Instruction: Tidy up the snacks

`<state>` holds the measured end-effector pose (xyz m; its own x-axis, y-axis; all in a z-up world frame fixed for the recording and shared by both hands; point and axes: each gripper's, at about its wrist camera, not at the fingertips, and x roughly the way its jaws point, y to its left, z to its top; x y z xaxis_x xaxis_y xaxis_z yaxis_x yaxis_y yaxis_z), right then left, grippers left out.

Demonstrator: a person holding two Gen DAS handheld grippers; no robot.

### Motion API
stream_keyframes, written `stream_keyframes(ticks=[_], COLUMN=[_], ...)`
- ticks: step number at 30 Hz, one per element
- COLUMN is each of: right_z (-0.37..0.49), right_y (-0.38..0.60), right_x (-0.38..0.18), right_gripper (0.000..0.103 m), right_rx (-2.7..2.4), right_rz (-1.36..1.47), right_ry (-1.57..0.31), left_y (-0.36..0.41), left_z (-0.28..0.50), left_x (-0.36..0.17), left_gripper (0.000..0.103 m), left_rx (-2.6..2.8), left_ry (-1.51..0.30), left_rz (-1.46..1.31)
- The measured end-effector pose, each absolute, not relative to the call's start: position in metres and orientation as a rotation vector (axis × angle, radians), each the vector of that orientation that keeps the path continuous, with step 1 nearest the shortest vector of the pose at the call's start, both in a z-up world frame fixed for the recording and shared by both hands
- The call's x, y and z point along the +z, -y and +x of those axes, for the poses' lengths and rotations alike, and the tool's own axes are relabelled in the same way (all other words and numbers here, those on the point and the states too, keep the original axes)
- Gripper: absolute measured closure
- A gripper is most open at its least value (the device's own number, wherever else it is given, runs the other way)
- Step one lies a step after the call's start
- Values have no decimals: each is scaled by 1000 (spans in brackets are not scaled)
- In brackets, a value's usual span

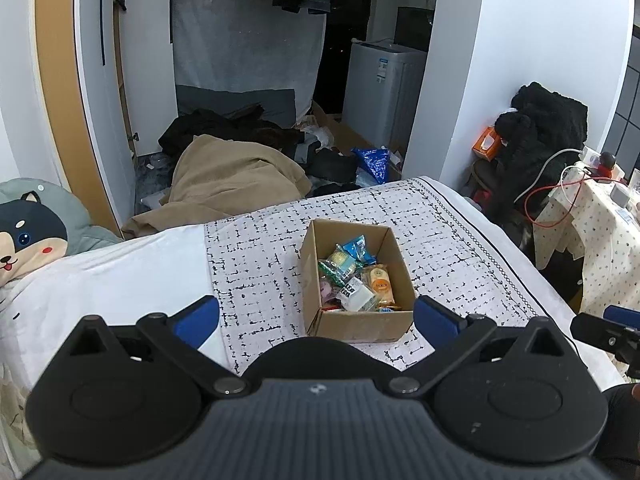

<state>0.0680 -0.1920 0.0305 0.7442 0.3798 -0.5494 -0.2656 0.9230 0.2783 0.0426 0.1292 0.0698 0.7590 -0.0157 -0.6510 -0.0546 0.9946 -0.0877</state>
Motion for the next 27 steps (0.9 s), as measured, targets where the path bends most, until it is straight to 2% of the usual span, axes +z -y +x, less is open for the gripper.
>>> stream_keyframes(ticks=[27], right_z=[67], right_y=[197], right_x=[30], right_gripper=[0], right_rx=[338], right_rz=[197], right_ry=[-640], left_y=[-119], left_z=[43], left_x=[72], left_gripper=[0], left_rx=[15], left_ry=[-701], left_rz=[-73])
